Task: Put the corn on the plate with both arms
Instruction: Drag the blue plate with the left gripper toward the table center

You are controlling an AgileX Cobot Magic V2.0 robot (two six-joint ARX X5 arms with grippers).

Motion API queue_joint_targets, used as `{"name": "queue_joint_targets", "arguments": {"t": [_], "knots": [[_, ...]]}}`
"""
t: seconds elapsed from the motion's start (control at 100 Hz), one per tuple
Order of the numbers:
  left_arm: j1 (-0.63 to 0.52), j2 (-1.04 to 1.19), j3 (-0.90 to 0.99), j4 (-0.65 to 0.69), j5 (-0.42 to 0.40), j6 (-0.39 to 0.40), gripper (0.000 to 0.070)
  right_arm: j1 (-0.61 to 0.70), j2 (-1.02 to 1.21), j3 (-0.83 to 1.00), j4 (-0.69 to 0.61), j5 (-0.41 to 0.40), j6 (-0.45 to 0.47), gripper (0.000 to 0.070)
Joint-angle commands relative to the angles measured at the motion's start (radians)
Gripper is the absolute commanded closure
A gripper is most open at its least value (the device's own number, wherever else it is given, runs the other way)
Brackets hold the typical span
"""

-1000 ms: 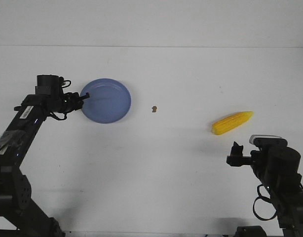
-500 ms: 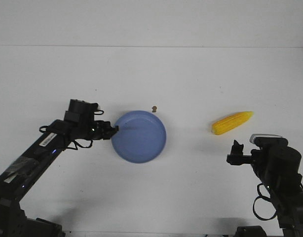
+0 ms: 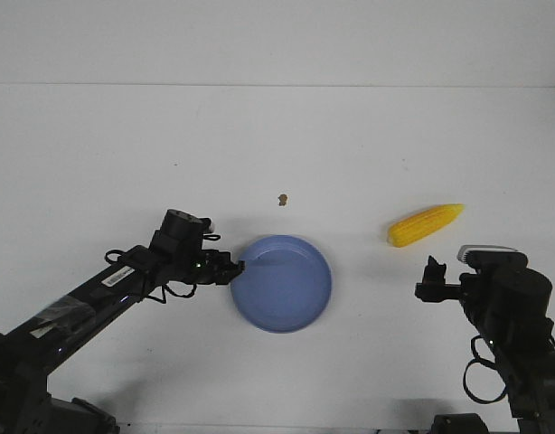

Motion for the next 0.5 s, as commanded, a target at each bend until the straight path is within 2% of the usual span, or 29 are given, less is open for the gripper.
{"name": "queue_joint_targets", "arguments": {"t": [0.0,0.05,0.2,0.23,0.29,0.38,0.42,0.45,0.49], "knots": [[-0.005,0.007,0.011,-0.009,-0.016,-0.008,0.0623,0.001,0.003,0.020,0.010,-0.001,0.003,0.0161],[-0.006,0.007,0.011,-0.020,-0.035,-0.002,0.0590,0.001,0.003,0.020,0.010,-0.001,0.003,0.0161],[-0.006,0.007,0.011,-0.041,-0.043,0.012,0.0588,0.001,0.003,0.020,0.010,-0.001,0.003,0.0161],[-0.006,0.007,0.011,-0.041,-0.043,0.014,0.0569,0.001,0.003,0.020,0.010,-0.001,0.003,0.0161],[-0.006,0.007,0.011,-0.039,-0.043,0.014,0.0449,0.001,0.003,0.020,0.010,-0.001,0.003,0.0161],[-0.006,0.006,0.011,-0.024,-0.043,0.018,0.0165,0.001,0.003,0.020,0.010,-0.001,0.003,0.0161],[-0.005,0.002,0.011,-0.014,-0.042,0.023,0.0060,0.001,0.003,0.020,0.010,-0.001,0.003,0.0161],[-0.004,-0.005,0.011,-0.005,-0.042,0.029,0.0004,0.001,0.003,0.020,0.011,-0.001,0.004,0.0161],[-0.001,-0.016,0.011,0.011,-0.042,0.034,0.0000,0.001,0.003,0.020,0.011,0.000,0.005,0.0161]]}}
